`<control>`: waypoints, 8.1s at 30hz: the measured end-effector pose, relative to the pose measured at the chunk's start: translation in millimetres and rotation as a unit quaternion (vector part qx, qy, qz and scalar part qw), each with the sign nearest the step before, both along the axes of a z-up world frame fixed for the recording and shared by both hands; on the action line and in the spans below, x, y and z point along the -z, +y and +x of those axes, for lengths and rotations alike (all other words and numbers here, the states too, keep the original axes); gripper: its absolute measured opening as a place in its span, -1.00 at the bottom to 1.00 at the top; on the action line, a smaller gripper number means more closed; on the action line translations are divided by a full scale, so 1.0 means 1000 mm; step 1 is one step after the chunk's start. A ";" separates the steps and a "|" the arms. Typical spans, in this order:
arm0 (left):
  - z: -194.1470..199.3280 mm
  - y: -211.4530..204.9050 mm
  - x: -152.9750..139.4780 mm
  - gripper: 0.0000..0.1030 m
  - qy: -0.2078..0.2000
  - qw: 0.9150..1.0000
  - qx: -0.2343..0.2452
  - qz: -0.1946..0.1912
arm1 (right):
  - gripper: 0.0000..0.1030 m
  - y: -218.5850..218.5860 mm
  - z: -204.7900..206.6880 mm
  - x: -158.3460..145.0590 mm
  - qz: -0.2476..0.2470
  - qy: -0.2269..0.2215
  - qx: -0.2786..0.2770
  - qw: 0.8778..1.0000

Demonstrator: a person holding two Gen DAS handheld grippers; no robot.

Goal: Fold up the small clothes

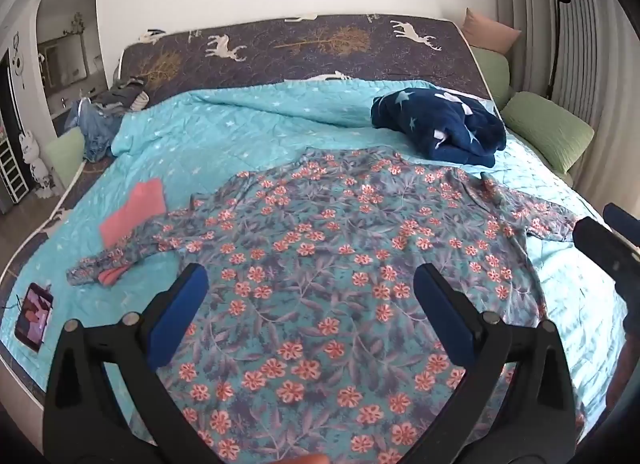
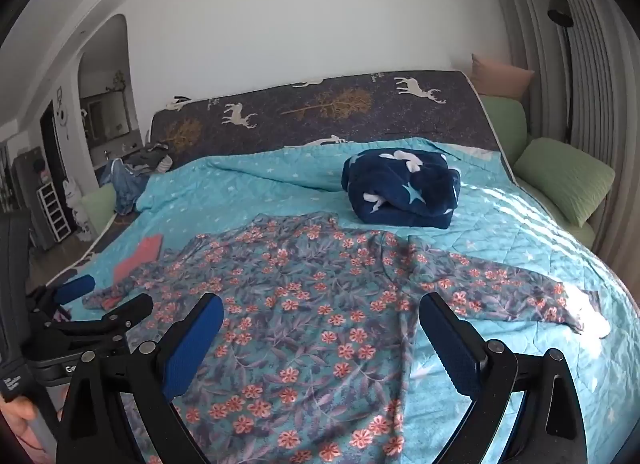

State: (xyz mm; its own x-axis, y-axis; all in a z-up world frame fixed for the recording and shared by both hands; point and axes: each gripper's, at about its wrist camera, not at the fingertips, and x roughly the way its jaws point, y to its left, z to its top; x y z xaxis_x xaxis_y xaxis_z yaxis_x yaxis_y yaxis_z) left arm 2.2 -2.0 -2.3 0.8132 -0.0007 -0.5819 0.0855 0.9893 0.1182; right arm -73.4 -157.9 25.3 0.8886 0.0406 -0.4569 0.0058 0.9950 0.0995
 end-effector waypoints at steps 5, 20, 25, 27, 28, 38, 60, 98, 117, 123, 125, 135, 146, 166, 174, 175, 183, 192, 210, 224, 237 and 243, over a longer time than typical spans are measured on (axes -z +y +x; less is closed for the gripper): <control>-0.009 -0.009 0.003 0.99 0.003 1.000 0.005 -0.015 | 0.94 -0.006 0.003 0.002 0.003 0.016 0.004 1.000; 0.007 0.005 0.025 0.99 0.034 0.999 0.008 -0.038 | 0.94 -0.020 0.033 0.019 -0.031 0.061 0.033 0.997; 0.001 0.006 0.020 0.99 0.020 0.998 0.013 -0.051 | 0.94 -0.010 0.031 0.024 -0.037 0.063 0.019 0.997; -0.001 0.003 0.019 0.99 0.012 0.999 0.013 -0.043 | 0.94 -0.009 0.030 0.024 -0.044 0.060 0.019 0.997; -0.001 0.003 0.019 0.99 0.012 0.999 0.012 -0.041 | 0.94 -0.009 0.030 0.024 -0.047 0.059 0.020 0.997; 0.000 0.004 0.020 0.99 0.015 0.999 -0.001 -0.039 | 0.94 0.004 0.024 0.018 -0.080 0.022 0.035 0.996; 0.003 0.005 0.028 0.99 0.021 0.999 -0.017 -0.020 | 0.99 0.024 0.028 0.026 -0.093 0.038 -0.012 0.995; 0.003 0.004 0.020 0.99 0.014 0.999 0.005 -0.030 | 0.99 0.029 0.032 0.021 -0.094 0.044 -0.023 0.994; 0.003 0.015 0.023 0.99 0.030 0.998 0.019 -0.052 | 0.99 0.036 0.035 0.021 -0.099 0.050 -0.032 0.993; 0.004 0.032 0.025 0.99 0.038 0.997 0.014 -0.068 | 0.99 0.045 0.043 0.019 -0.101 0.050 -0.038 0.993; 0.006 0.040 0.027 0.99 0.042 0.996 0.011 -0.073 | 0.99 0.051 0.045 0.018 -0.107 0.047 -0.040 0.992; 0.041 0.162 0.053 0.99 0.097 0.974 -0.027 -0.204 | 0.99 0.072 0.070 0.017 -0.126 0.044 -0.039 0.990; 0.134 0.410 0.149 0.85 0.192 0.839 -0.297 -0.412 | 0.99 0.089 0.102 0.025 -0.148 0.056 -0.042 0.986; 0.198 0.430 0.124 -0.87 0.166 0.826 -0.332 -0.425 | 0.99 0.099 0.131 0.043 -0.143 0.084 -0.048 0.985; 0.224 0.293 0.009 -0.87 0.073 0.948 -0.151 -0.271 | 0.99 0.105 0.132 0.034 -0.104 0.075 -0.067 0.989; 0.227 0.273 0.005 -0.87 0.073 0.953 -0.119 -0.268 | 0.99 0.104 0.131 0.033 -0.105 0.072 -0.066 0.990; 0.227 0.083 0.001 -0.85 0.105 0.963 0.124 -0.214 | 0.99 0.058 0.132 0.029 -0.078 0.084 0.002 0.993; 0.166 0.040 0.010 0.17 0.128 0.963 0.196 -0.135 | 0.97 -0.006 0.144 0.043 0.007 0.148 0.021 0.989; 0.133 0.188 0.067 0.50 0.120 0.990 -0.038 -0.057 | 0.41 0.063 0.248 0.104 0.252 0.350 -0.163 0.887; 0.156 0.183 0.071 0.50 0.121 0.987 -0.053 -0.087 | -0.92 0.148 0.271 0.086 0.024 0.303 -0.097 0.948; 0.162 0.147 0.072 0.54 0.134 0.987 0.004 -0.084 | -0.87 -0.069 0.213 0.042 0.209 0.168 0.031 0.963; 0.154 0.143 0.076 0.54 0.144 0.988 0.008 -0.055 | -0.83 -0.089 0.188 0.084 0.261 0.192 0.038 0.945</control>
